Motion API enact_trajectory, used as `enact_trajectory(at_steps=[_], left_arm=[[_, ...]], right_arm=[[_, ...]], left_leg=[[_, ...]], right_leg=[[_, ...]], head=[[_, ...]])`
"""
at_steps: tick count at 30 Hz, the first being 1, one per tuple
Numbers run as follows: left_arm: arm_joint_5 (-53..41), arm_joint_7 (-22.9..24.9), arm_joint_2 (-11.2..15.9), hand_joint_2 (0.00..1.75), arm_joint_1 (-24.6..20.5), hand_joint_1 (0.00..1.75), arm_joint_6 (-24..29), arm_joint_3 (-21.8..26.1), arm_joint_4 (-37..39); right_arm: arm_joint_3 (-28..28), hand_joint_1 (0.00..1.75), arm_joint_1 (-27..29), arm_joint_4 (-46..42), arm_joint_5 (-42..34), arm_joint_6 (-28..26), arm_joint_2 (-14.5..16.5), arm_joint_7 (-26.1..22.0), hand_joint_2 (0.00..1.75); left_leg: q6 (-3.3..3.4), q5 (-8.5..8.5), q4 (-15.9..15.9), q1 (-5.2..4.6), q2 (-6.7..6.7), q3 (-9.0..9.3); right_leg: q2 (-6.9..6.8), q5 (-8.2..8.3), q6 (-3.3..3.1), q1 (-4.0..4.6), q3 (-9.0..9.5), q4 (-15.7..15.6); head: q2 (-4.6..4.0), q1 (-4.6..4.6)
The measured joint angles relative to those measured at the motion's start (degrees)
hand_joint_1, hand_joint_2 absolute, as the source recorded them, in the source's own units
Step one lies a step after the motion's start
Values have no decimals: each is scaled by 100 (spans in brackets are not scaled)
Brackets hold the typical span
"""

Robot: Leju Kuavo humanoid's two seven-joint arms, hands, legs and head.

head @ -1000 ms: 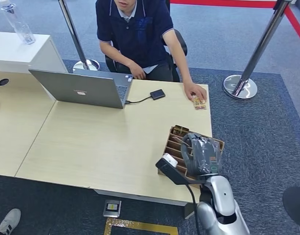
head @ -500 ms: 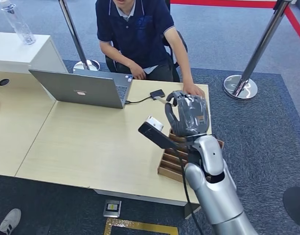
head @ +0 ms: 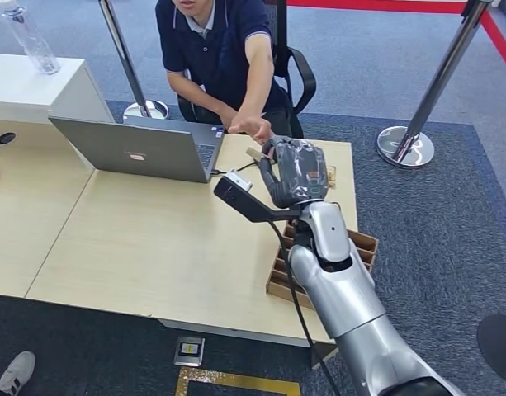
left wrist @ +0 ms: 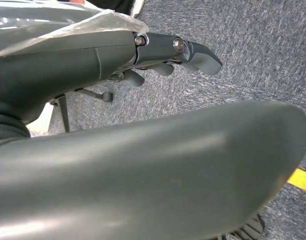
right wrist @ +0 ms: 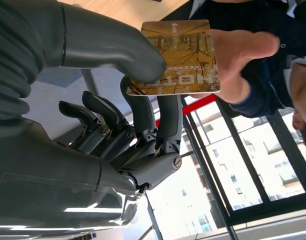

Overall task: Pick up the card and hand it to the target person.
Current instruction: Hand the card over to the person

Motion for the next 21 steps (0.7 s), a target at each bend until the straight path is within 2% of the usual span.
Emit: enact_trajectory(at_steps=[15, 16, 17, 20, 21], left_arm=[[-147, 26, 1, 0, 6, 0, -1, -4, 7], [-162, 25, 1, 0, 5, 0, -1, -5, 7], [-175, 22, 2, 0, 4, 0, -3, -7, 7], [-201, 20, 9, 0, 3, 0, -17, -14, 7], [-204, 20, 13, 0, 3, 0, -25, -16, 7]], right_arm=[[-64, 175, 104, 241, 274, -94, -14, 199, 175], [-74, 174, 112, 239, 277, -96, -14, 192, 175], [-87, 165, 125, 235, 275, -98, -14, 178, 175], [-140, 35, 206, 168, 223, -101, -21, 91, 175], [-162, 0, 259, 105, 168, -97, -26, 40, 175]], left_leg=[[0, 0, 0, 0, 1, 0], [0, 0, 0, 0, 1, 0], [0, 0, 0, 0, 1, 0], [0, 0, 0, 0, 1, -1], [0, -1, 0, 0, 1, -1]], right_leg=[[0, 0, 0, 0, -2, 0], [0, 0, 0, 0, -2, 0], [0, 0, 0, 0, -2, 0], [0, 0, 0, 0, -3, 0], [0, 0, 0, 0, -3, 0]], head=[[0, 0], [0, 0], [0, 0], [0, 0], [0, 0]])
